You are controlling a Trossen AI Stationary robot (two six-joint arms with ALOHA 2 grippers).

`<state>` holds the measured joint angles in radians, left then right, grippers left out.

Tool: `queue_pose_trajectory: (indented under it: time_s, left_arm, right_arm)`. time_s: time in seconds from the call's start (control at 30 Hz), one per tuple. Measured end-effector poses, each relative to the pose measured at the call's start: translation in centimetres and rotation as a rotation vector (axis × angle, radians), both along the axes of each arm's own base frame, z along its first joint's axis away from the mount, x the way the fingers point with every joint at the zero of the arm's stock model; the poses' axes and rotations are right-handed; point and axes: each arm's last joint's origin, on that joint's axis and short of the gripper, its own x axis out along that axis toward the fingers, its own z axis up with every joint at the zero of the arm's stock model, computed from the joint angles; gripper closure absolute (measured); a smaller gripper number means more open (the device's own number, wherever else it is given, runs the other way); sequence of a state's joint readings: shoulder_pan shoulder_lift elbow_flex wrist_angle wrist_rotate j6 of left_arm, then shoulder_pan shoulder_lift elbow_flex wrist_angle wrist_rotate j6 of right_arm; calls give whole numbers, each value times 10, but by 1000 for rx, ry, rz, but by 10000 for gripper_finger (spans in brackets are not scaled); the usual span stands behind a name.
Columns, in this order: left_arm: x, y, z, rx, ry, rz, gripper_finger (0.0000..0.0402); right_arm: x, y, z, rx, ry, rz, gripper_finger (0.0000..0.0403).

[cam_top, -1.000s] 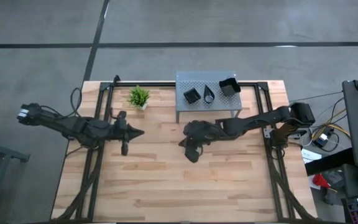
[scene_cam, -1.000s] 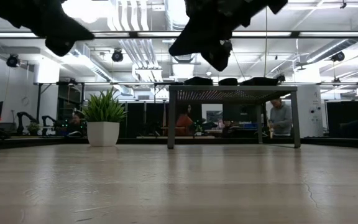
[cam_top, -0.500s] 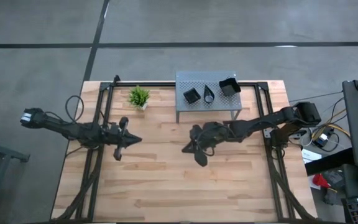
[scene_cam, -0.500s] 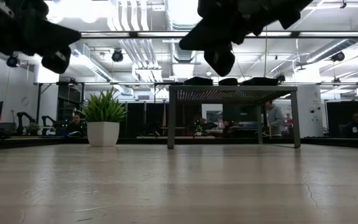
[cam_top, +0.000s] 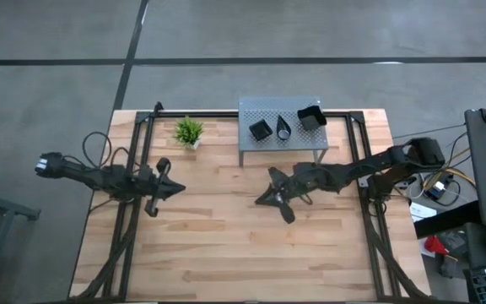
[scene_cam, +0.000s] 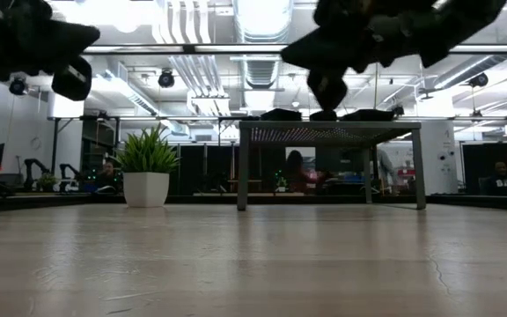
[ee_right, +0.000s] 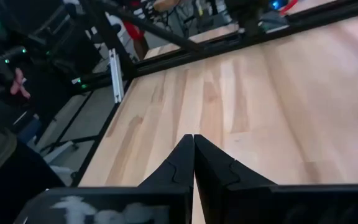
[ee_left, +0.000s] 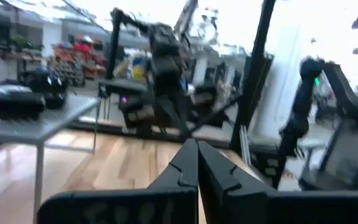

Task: Pick & Place Mini shaped plates
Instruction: Return to Home Position

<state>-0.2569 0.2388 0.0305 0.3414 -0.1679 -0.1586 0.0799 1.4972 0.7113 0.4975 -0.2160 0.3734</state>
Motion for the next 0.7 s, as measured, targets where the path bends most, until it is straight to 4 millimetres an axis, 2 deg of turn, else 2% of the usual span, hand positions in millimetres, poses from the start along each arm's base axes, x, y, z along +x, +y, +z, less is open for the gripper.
queue_pose_trajectory:
  time_s: [0.3,0.5,0.7]
  left_arm:
    - [-6,1,-4,12,19,-12,401]
    - [-10,3,-7,15,46,-1,401]
    - [-15,4,-5,6,14,0,401]
  right_arm:
    - [-70,-20,14,-36,-128,-126,394]
    - [-115,-24,4,-50,-188,-177,394]
    - [-146,-25,-8,-40,-256,-182,394]
